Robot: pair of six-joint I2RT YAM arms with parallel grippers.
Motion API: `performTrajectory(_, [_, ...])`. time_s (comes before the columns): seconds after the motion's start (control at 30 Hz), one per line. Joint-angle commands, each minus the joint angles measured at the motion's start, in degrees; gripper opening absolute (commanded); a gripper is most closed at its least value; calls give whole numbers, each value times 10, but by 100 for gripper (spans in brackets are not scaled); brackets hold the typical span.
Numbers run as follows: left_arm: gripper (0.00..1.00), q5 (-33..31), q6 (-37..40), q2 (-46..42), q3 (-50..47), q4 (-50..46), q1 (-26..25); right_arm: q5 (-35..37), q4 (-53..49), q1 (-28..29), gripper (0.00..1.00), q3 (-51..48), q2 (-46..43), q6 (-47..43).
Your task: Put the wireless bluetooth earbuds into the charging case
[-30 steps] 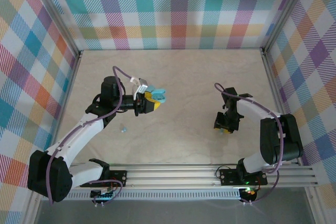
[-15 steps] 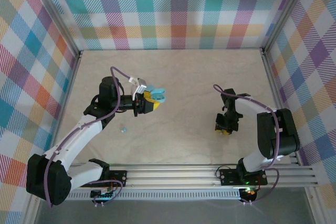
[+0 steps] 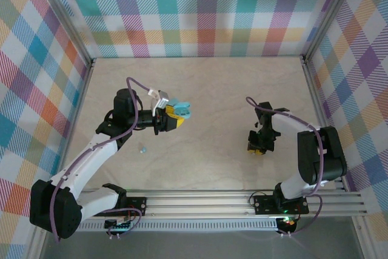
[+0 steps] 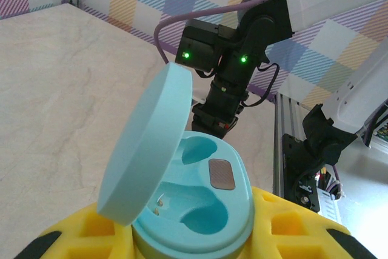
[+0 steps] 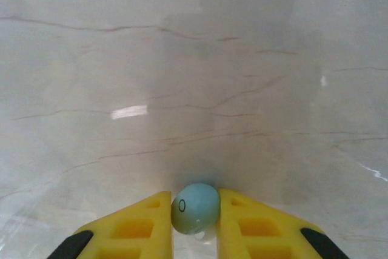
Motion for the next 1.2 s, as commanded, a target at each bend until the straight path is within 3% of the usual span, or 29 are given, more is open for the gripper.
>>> performTrajectory(0.0, [0, 14, 12, -10, 1, 3, 6, -60, 3, 8, 20, 24, -53, -14])
performTrajectory(0.3, [0, 29, 6, -13, -1, 26, 6, -117, 20, 112, 16, 152, -166, -31])
performTrajectory(0.5, [0, 35, 7, -12, 4, 32, 6, -138, 12, 212, 19, 261, -154, -61])
performTrajectory(0.67, [0, 48, 7, -14, 1, 39, 6, -166, 66, 283, 18, 296, -150, -88])
performTrajectory(0.83, [0, 56, 7, -24, -9, 48, 6, -200, 129, 309, 17, 306, -135, -99])
performTrajectory(1.17, [0, 73, 6, -33, -12, 42, 5, -236, 156, 322, 17, 348, -92, -101])
